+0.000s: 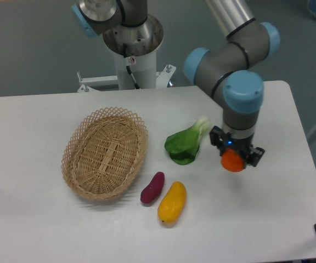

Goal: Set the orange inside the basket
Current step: 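Carry the held orange with the gripper over to the wicker basket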

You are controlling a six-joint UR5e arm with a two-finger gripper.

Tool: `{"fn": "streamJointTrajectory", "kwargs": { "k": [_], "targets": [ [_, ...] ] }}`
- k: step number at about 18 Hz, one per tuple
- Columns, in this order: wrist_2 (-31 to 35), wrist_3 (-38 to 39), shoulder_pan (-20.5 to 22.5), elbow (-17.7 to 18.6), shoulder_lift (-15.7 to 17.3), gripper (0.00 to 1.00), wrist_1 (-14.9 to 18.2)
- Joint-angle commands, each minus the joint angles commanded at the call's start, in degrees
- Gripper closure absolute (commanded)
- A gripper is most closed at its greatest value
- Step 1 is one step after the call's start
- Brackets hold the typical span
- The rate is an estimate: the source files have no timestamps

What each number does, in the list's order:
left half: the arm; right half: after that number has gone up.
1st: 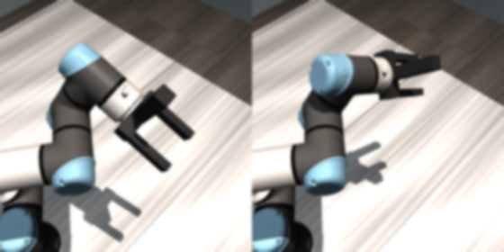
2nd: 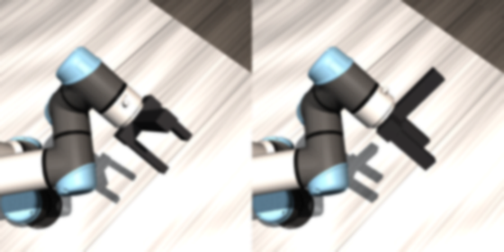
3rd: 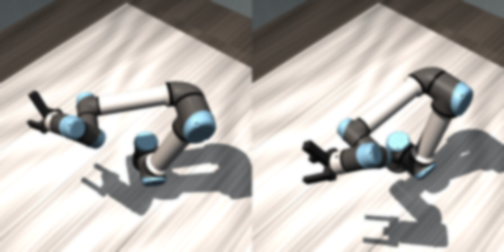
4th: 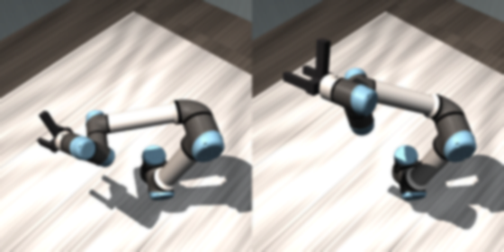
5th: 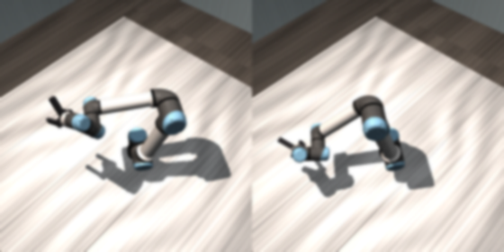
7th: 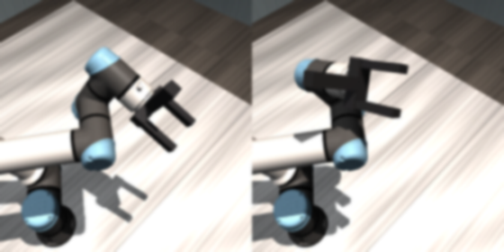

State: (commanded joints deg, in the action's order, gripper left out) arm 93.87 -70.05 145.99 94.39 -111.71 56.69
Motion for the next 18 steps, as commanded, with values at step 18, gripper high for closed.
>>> {"fn": "streamJointTrajectory", "kwargs": {
  "k": [18],
  "targets": [
    [0.44,13.97,-23.99,8.17,5.36,0.25,-4.30]
  ]
}}
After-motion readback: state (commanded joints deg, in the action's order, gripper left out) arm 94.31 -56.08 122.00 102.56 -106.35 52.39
